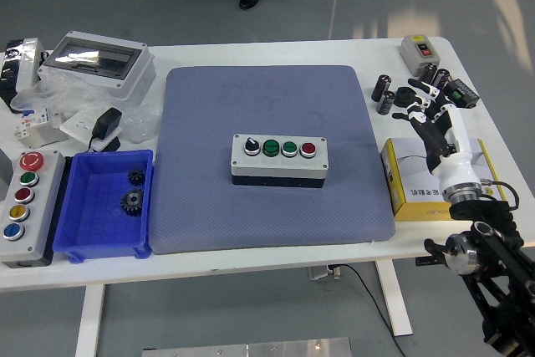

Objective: Pick up the button,place it on the desk,press the button,press the button

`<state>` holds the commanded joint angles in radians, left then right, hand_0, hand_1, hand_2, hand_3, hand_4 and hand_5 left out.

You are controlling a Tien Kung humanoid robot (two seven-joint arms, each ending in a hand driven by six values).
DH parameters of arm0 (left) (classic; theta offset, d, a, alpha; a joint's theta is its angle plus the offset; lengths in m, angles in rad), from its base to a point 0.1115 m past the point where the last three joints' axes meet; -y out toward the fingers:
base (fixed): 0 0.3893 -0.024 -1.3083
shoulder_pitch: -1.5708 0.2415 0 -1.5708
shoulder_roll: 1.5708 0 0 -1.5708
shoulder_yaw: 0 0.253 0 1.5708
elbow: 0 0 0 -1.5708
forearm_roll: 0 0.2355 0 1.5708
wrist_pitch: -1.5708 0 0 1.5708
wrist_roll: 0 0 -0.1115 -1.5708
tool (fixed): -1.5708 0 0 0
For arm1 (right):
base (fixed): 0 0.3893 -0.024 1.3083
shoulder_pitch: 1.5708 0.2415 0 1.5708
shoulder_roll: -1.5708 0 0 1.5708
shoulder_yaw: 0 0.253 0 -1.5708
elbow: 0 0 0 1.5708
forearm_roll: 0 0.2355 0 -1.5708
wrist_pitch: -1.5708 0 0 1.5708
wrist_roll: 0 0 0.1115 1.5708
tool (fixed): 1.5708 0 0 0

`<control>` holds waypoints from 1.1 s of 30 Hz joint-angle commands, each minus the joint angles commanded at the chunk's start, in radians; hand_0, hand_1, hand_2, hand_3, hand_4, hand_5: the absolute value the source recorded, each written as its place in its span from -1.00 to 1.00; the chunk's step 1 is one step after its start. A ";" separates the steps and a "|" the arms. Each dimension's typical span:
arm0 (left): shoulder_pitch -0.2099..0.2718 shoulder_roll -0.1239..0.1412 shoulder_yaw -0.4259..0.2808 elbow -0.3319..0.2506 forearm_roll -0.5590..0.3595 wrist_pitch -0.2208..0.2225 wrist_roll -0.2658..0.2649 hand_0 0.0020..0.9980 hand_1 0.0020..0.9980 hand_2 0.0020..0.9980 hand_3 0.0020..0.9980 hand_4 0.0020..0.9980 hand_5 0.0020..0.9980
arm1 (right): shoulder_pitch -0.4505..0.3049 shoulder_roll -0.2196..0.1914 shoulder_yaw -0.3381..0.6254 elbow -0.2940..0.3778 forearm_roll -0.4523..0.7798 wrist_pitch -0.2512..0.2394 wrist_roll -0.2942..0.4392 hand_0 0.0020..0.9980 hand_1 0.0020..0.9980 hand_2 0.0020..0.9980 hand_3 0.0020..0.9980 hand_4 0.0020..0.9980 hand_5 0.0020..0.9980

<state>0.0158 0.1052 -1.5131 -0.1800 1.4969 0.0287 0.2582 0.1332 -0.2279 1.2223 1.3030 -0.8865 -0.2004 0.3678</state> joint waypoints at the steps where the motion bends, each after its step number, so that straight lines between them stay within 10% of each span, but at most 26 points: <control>1: 0.000 0.000 0.001 0.000 -0.001 0.000 0.000 0.24 0.12 0.10 0.20 0.05 -0.51 | -0.002 -0.001 -0.005 0.001 0.003 0.000 0.002 0.46 0.41 0.46 0.39 0.49 0.18; 2: -0.001 0.000 0.001 0.000 -0.001 0.001 0.001 0.24 0.12 0.10 0.20 0.04 -0.52 | -0.004 -0.001 -0.009 0.003 0.006 0.001 0.004 0.64 0.51 0.54 0.48 0.82 1.00; 33: -0.022 0.022 0.011 0.000 -0.010 -0.001 -0.004 0.24 0.12 0.10 0.20 0.04 -0.53 | -0.020 -0.020 0.044 0.080 -0.007 -0.002 -0.004 0.55 0.42 0.45 0.39 0.75 1.00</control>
<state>-0.0059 0.1271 -1.5017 -0.1800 1.4872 0.0280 0.2543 0.1127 -0.2479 1.2661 1.3826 -0.8937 -0.2025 0.3639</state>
